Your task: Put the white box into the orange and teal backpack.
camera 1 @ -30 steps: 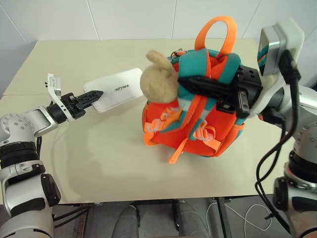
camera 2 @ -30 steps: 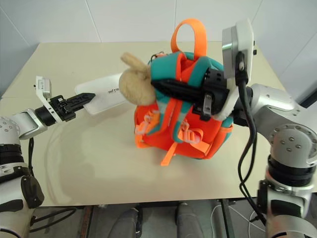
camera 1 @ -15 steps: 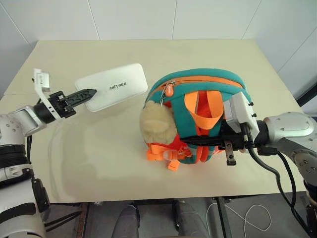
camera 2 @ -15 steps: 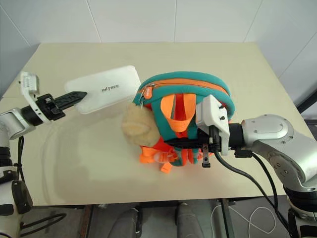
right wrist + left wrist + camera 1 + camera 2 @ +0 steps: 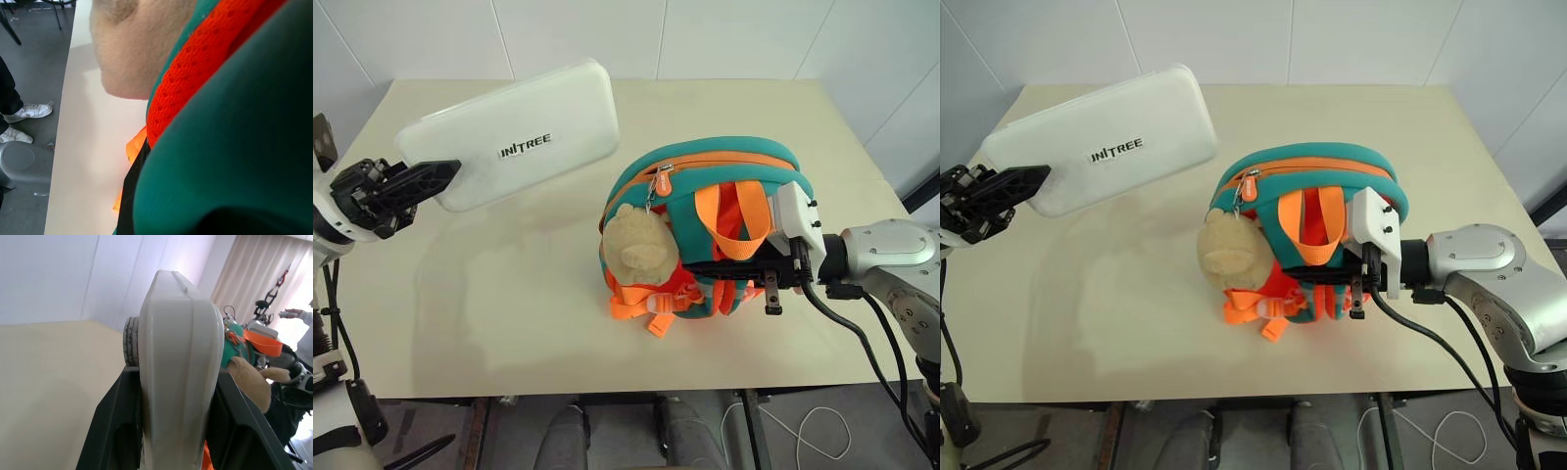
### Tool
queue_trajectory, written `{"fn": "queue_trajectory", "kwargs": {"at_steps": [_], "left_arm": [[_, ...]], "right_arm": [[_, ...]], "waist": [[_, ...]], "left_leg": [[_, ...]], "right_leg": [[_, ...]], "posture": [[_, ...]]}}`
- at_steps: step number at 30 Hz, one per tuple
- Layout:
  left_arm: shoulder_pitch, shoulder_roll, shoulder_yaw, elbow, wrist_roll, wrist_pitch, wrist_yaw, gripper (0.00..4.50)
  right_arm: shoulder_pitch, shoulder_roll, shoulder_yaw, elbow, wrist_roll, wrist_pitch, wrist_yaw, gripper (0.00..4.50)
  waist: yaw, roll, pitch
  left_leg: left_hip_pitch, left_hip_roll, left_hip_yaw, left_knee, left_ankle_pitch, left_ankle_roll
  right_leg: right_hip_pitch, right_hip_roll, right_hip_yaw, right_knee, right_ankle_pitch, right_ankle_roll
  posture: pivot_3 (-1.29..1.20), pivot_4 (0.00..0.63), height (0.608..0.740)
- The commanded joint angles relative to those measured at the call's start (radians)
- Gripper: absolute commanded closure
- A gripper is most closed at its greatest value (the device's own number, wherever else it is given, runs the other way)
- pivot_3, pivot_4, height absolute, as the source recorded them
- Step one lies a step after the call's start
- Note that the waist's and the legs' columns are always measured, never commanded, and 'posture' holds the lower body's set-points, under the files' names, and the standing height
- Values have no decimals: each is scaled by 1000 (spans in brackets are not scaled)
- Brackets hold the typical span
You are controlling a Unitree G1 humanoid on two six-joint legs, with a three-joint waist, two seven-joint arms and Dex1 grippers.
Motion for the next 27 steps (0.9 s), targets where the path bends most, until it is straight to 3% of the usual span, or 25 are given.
{"fn": "queue_trajectory", "kwargs": {"at_steps": [1, 13, 20, 27], "left_arm": [[-1, 22, 11, -66, -49, 5, -26, 3239], [9, 10, -4, -238, -132, 58, 73, 3240], [39, 67, -62, -249, -92, 45, 31, 3254], [57, 191, -119, -142, 11, -60, -126, 3256]], "right_arm": [[-6, 5, -11, 6, -16, -20, 4, 4500], [-5, 22, 8, 30, -41, -35, 5, 4500], [-12, 29, 15, 49, -58, -42, 13, 4500], [-15, 37, 25, 61, -72, -46, 18, 4500]], "waist": [[1, 0, 0], [0, 0, 0], [1, 0, 0], [-2, 0, 0]], "left_leg": [[0, 0, 0, 0, 0, 0], [1, 0, 0, 1, 0, 0], [2, 0, 0, 4, 0, 0], [4, 0, 0, 5, 0, 1]], "right_leg": [[0, 0, 0, 0, 0, 0], [1, 0, 0, 2, 0, 0], [3, 0, 0, 2, 0, 0], [4, 0, 0, 2, -1, -3]], "posture": [[0, 150, 740], [0, 150, 740], [0, 150, 740], [0, 150, 740]]}}
